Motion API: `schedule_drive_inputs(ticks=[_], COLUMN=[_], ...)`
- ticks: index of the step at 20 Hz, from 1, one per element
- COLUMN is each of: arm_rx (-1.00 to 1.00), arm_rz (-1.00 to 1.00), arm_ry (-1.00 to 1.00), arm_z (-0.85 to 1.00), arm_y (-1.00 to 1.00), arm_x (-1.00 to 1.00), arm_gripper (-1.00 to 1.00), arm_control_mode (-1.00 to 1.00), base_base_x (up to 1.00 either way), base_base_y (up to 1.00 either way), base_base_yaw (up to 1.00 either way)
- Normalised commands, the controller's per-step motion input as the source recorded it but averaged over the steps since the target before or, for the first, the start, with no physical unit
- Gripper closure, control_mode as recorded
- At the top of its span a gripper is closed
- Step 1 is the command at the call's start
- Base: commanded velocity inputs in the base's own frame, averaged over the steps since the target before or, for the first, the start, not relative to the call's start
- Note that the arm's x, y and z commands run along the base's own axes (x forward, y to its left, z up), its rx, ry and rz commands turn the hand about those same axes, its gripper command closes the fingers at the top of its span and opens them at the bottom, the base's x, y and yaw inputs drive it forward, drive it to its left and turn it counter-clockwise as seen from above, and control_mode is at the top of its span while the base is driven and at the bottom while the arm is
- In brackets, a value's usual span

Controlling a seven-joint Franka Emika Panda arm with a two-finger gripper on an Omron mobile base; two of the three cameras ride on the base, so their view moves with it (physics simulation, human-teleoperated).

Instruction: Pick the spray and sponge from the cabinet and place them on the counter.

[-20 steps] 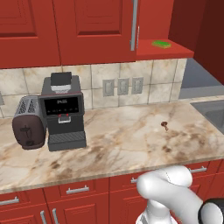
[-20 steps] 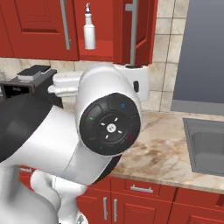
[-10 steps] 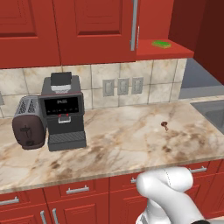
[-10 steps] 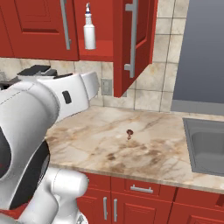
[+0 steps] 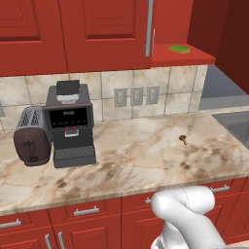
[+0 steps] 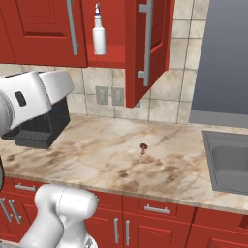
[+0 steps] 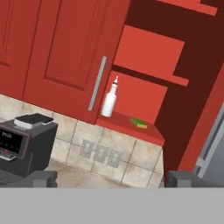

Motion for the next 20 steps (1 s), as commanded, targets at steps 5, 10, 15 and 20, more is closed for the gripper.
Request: schedule_drive_inputs(ticks=[5, 10, 15, 20], arm_rx=[0.0, 0.0, 0.08, 0.21], arm_rz=[-0.1, -0.05, -0.07, -0.07], arm_ry=[0.12, 0.07, 0.09, 0.05], arm_z=[0.0, -0.03, 0.0, -0.03], arm_y=[0.37, 0.55, 0.43, 0.32], arm_x=[0.0, 0.02, 0.18, 0.26], arm_gripper=[-1.0, -1.0, -1.0, -1.0], arm_control_mode=[-1.0, -1.0, -1.0, -1.0], base_base_x=[0.0, 0.0, 0.0, 0.0], base_base_y=[0.0, 0.0, 0.0, 0.0], base_base_yaw=[0.0, 0.0, 0.0, 0.0])
